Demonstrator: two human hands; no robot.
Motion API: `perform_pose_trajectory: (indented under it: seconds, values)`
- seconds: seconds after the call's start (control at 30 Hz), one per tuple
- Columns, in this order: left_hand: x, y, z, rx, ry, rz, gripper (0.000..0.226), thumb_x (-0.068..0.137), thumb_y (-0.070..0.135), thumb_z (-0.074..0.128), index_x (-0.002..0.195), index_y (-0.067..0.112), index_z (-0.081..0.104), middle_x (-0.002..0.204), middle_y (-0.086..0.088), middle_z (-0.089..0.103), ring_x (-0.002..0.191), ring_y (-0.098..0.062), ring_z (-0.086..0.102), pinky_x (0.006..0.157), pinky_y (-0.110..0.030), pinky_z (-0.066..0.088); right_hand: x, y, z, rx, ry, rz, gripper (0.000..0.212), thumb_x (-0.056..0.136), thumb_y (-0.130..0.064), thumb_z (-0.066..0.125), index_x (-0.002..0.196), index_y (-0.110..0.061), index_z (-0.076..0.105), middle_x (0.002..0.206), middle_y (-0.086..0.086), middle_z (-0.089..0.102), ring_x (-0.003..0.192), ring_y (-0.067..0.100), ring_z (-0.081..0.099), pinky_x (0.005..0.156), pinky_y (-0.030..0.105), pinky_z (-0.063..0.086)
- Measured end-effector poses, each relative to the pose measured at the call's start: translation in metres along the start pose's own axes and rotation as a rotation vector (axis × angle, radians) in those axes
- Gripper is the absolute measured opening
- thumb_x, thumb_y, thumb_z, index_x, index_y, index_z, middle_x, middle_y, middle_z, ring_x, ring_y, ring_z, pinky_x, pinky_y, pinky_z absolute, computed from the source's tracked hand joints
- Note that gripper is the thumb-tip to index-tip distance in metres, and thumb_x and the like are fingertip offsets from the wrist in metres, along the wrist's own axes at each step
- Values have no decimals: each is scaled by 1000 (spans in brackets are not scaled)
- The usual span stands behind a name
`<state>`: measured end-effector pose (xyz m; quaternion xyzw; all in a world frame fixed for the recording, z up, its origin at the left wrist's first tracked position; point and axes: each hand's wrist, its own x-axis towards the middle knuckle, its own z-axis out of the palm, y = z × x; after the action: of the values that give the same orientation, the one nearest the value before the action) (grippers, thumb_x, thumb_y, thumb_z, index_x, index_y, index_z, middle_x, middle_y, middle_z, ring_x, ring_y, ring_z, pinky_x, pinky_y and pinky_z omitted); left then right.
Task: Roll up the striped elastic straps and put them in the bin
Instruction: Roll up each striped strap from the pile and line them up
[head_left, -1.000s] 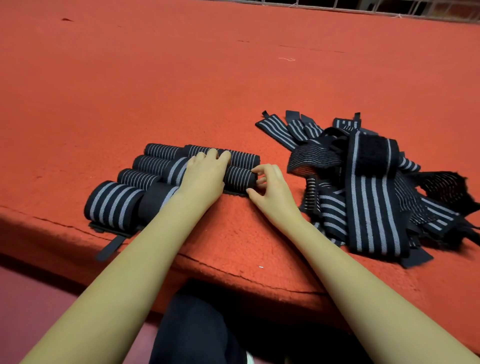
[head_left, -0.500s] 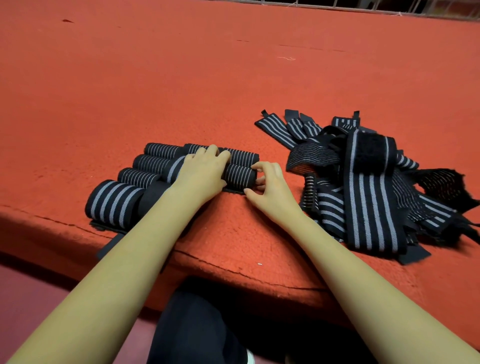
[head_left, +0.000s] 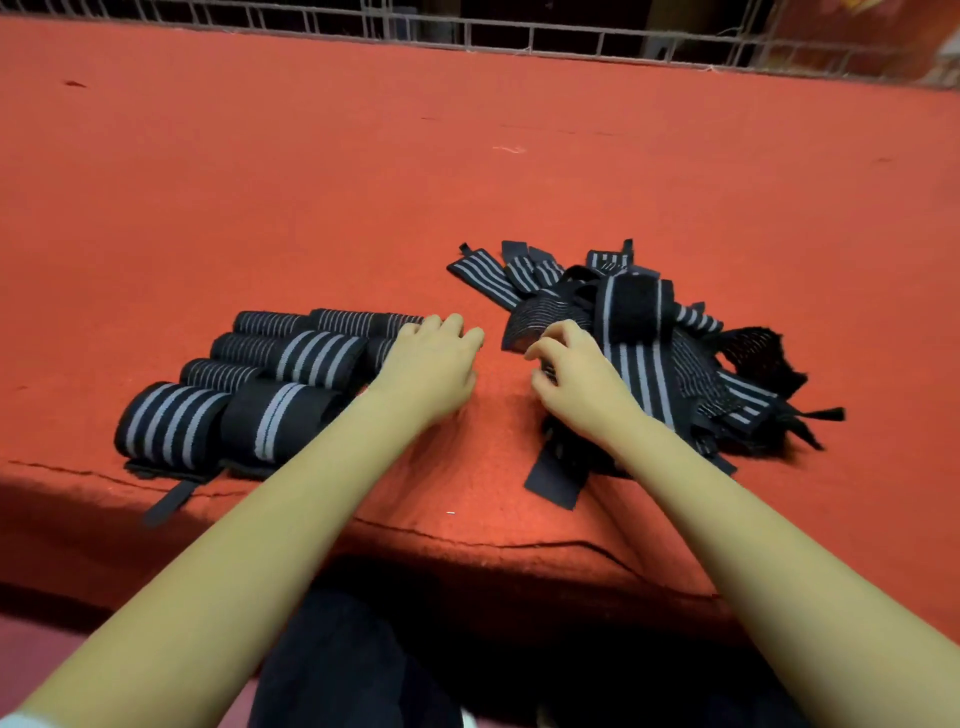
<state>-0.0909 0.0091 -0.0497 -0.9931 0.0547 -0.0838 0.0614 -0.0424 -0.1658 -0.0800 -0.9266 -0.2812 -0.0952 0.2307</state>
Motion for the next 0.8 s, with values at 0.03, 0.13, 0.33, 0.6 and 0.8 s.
perform_pose_trajectory:
  seconds: [0.03,0.13,0.33,0.6,0.8]
  values:
    - [4,12,-1,4,5,28,38,96,32,46,130,14,45,125,-9,49,119,-30,46,94,-42,38,-5,8,-9,-29,21,6,24,90,-12,54,111,-6,65,120,10,50,111,27,47,95,38,40]
    - [21,47,-8,0,41,98,38,96,31,45,130,14,43,126,-9,48,119,-30,45,93,-41,37,-19,34,-38,-65,96,60,25,90,-10,55,112,-7,66,119,11,53,113,28,47,98,39,39]
    - [57,102,-9,-84,107,191,55,96,47,47,139,15,37,134,-8,44,122,-29,44,94,-40,39,-33,77,-70,-108,113,245,47,90,-14,59,135,-8,48,131,12,44,125,30,40,104,35,32]
    - [55,126,36,-577,-27,124,65,87,42,65,143,23,37,143,-6,33,124,-29,46,101,-43,42,-34,84,-56,300,149,393,51,89,-10,63,135,-14,41,94,-1,55,82,11,53,82,27,43]
    - [50,119,27,-440,30,190,50,88,48,61,130,25,45,123,-2,48,112,-26,47,95,-36,37,-40,84,-69,496,-50,339,18,83,-2,65,92,-17,70,80,-2,67,68,5,56,72,24,45]
